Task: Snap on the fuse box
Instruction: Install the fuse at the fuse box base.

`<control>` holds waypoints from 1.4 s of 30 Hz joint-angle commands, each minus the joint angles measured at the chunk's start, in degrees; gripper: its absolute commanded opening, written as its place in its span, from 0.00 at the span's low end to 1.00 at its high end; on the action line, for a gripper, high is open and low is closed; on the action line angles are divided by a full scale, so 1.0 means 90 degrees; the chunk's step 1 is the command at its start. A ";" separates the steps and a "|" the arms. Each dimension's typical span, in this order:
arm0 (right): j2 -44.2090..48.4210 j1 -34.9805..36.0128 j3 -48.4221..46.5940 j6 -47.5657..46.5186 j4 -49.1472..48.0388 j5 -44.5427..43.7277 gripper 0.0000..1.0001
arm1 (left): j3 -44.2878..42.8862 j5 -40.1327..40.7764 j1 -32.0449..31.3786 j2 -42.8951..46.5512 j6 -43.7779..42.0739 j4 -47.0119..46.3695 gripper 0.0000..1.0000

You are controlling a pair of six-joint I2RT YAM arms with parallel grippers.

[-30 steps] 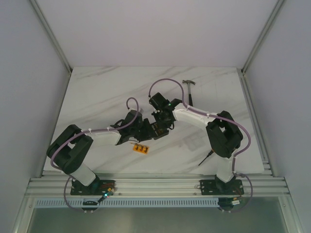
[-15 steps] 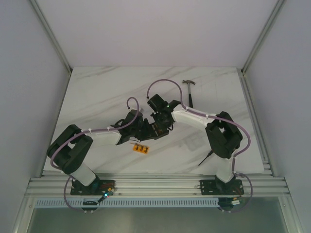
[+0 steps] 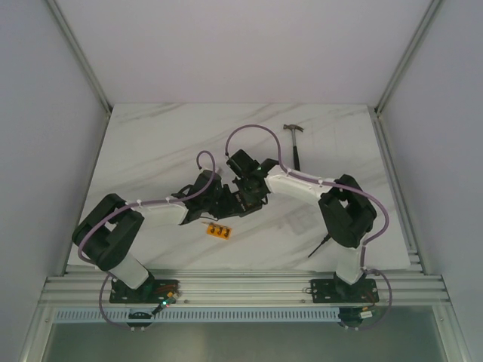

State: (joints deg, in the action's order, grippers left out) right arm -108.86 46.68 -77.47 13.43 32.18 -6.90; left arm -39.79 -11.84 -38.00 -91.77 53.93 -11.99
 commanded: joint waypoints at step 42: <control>0.0548 -0.0108 0.0134 0.0273 0.0223 -0.0053 0.23 | 0.0138 0.0741 0.0091 -0.0062 -0.0201 0.0272 0.27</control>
State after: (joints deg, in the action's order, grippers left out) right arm -107.42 45.74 -76.31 15.11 30.39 -6.57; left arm -39.77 -10.74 -37.93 -91.13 53.91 -12.29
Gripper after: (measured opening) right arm 0.192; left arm 0.270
